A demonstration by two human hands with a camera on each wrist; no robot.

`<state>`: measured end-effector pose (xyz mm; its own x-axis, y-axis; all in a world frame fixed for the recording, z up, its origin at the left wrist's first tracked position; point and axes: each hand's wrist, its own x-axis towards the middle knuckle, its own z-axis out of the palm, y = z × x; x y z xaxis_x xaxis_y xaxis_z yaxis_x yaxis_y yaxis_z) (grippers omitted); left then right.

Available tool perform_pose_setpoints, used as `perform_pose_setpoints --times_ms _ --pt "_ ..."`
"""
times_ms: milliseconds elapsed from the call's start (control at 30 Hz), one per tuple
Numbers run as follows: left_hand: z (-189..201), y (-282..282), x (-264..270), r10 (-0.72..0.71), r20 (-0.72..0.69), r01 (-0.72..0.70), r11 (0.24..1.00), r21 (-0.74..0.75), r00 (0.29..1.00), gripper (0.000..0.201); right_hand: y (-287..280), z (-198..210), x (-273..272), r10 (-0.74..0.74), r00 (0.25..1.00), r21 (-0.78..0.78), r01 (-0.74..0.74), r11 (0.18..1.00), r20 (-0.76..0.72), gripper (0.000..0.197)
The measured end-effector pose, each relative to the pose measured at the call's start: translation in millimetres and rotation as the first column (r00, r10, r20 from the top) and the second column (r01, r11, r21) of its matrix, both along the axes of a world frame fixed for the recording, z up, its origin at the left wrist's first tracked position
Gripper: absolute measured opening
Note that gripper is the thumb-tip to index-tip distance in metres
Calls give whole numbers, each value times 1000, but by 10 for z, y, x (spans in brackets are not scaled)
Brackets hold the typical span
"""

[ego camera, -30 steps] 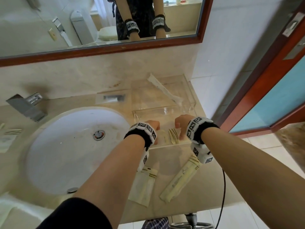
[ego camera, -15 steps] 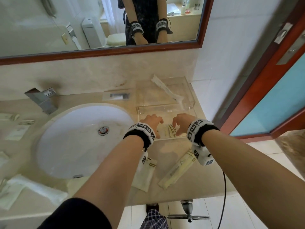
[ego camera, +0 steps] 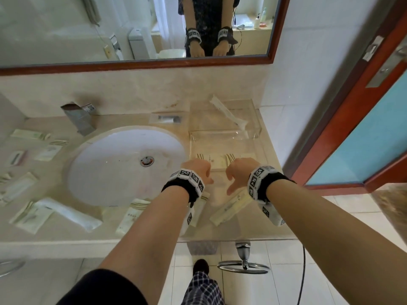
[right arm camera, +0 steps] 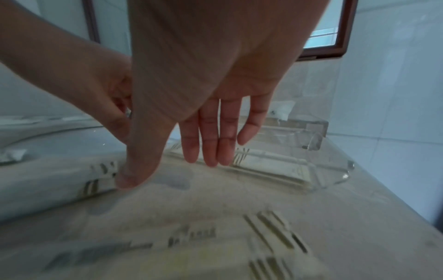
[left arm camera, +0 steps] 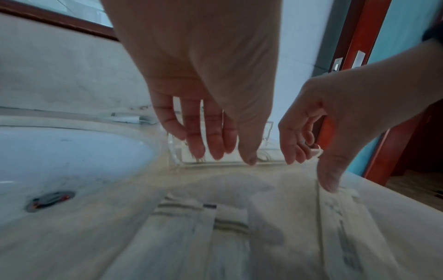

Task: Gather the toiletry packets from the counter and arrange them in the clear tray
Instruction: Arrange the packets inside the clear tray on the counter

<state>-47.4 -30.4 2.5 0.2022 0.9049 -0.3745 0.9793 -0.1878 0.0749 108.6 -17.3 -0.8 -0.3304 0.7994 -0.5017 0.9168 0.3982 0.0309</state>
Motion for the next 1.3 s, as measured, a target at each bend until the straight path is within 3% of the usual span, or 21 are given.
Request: perform_pose_setpoints --times_ms 100,167,233,267,333,400,533,633,733,833,967,1033,1100,1167,1233,1300 --pt "-101 -141 -28 -9 -117 9 1000 2 993 35 -37 -270 14 36 995 -31 -33 999 94 61" --pt "-214 -242 -59 2 -156 3 1000 29 988 38 105 -755 173 55 985 -96 -40 995 162 73" --pt "-368 -326 -98 61 -140 -53 997 59 988 41 212 -1078 294 128 982 -147 -107 983 136 76" --pt "-436 -362 -109 101 -130 -93 994 62 986 44 171 -1017 280 149 978 -126 -131 983 145 70" --pt "-510 -402 -124 194 -74 -193 981 21 978 58 -114 -471 118 176 971 -95 -162 982 164 57" --pt "-499 -407 -124 290 8 -290 957 -25 957 67 -211 -271 45 130 979 -105 -114 988 159 41" --pt "-521 -390 -115 333 155 -326 943 -67 930 43 -273 -167 31 85 990 -76 -76 994 115 35" --pt "-523 -364 -135 329 224 -305 943 -136 917 39 -241 -303 81 34 996 -116 -24 993 86 36" --pt "-405 -240 -142 319 380 -305 947 -99 868 31 -161 -301 148 -69 995 -108 61 992 -72 39" --pt "-167 -48 -195 368 551 -445 896 6 749 21 -8 -19 146 -195 931 -131 161 978 -309 15" --pt "173 286 -288 449 766 -705 710 7 460 23 301 258 126 -249 807 -26 279 960 -535 18" --pt "266 441 -307 445 845 -776 628 -60 296 23 448 298 101 -239 804 52 317 947 -545 21" --pt "271 575 -305 462 866 -791 596 -141 194 23 578 314 67 -193 828 161 320 934 -527 35" --pt "205 666 -295 519 851 -764 582 -280 83 14 673 285 37 -154 858 249 307 919 -489 31" --pt "89 727 -288 599 800 -712 571 -408 21 6 766 218 22 -122 881 304 284 909 -457 25" --pt "-26 777 -303 677 736 -662 564 -494 27 15 858 155 2 -117 895 326 276 904 -431 23"
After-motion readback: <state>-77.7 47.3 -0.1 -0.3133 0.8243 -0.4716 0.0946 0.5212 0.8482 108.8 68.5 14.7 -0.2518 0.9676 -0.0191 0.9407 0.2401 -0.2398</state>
